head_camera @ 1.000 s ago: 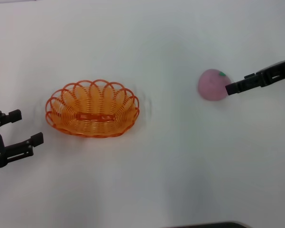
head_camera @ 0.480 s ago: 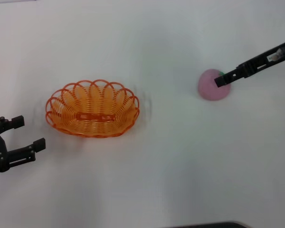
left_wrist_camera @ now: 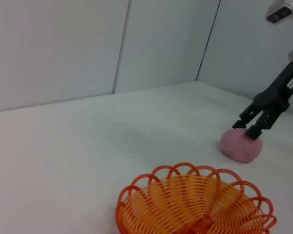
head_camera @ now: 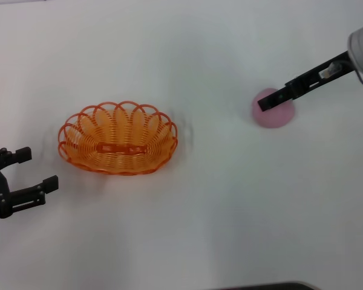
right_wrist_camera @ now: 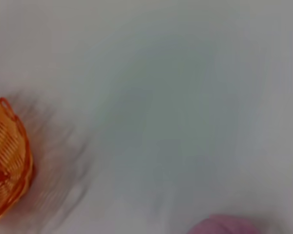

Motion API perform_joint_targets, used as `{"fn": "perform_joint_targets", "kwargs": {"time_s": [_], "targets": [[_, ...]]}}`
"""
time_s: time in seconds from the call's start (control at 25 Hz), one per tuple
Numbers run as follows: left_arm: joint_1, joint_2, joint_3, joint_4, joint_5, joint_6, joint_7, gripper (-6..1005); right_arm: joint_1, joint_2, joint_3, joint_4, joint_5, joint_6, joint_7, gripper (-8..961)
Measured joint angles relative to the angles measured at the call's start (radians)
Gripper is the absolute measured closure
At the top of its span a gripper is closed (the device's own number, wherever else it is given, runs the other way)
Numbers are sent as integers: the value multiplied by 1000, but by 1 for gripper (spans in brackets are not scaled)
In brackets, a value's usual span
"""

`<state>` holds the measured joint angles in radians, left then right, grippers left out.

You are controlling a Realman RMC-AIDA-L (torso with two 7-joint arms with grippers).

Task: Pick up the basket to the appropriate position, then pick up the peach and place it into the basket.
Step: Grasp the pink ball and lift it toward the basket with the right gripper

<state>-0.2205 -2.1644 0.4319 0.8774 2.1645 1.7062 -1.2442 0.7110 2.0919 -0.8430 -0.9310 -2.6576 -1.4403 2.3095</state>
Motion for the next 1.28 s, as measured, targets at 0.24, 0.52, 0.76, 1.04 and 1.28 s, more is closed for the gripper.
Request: {"fn": "perform_joint_targets", "kwargs": {"time_s": [0.24,0.52,0.76,1.04,1.28], "targets": [[0,0,-1,0,0,-2,1,112,12,1,-52,35,-2,37,24,10],[2,0,-5,0,0,-2,1,112,8,0,-70,39,-7,48,41,12],[0,1,-5,0,0,-2,1,111,6,-1,-72,40,-7,54,51,14],[-2,2,-6,2,0,-2,-3,112,4,-1,-86,41,-7,64,61,53],[-7,2,-5,0,0,-2,-2,112,7,-1,-88,41,-7,65,64,324]]}}
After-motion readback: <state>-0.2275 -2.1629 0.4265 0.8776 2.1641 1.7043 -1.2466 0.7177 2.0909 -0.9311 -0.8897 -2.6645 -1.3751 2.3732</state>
